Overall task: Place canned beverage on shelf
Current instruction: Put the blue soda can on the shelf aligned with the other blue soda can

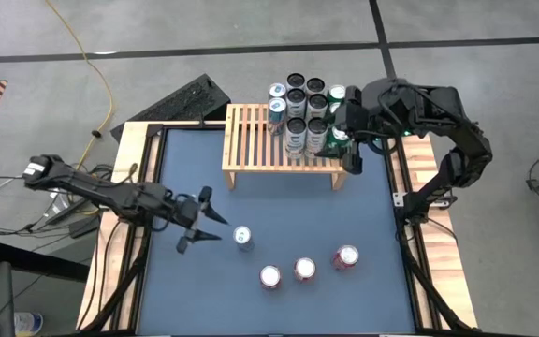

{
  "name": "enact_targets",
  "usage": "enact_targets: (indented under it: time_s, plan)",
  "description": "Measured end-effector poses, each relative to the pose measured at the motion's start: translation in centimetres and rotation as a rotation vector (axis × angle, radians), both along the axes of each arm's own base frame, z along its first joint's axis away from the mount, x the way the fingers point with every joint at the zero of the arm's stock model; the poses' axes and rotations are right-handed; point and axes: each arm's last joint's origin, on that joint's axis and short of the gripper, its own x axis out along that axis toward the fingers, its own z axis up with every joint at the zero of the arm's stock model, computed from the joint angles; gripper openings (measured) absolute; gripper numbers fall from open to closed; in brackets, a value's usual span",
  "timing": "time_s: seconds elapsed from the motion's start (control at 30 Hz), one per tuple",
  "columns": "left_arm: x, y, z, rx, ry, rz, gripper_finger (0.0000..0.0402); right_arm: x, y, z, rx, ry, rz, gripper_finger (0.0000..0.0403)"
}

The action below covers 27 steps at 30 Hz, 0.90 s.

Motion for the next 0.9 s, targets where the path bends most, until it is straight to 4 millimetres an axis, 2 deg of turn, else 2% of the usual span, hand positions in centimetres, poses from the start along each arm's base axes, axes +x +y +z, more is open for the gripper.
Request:
enact_targets:
  time_s: [0.17, 0.33, 0.67, 0.9]
  plan:
    - [1.5, -0.2, -1.8, 0.064, 0.079, 0.034, 0.0203, 0.0, 0.1, 0.0, 0.007, -0.002, -0.001, 0.0314]
    - [2.5, -0.3, -2.3, 0.045, 0.066, 0.04, 0.0225, 0.0, 0.1, 0.0, 0.007, -0.001, -0.001, 0.0314]
    - [3.0, 1.0, -2.6, 0.001, 0.092, 0.068, 0.03, 0.0, 0.1, -0.1, -0.001, 0.008, 0.006, 0.0314]
    - [3.0, 1.3, -2.9, 0.011, 0.128, 0.008, 0.0313, 0.0, 0.0, -0.1, -0.002, 0.008, 0.001, 0.0314]
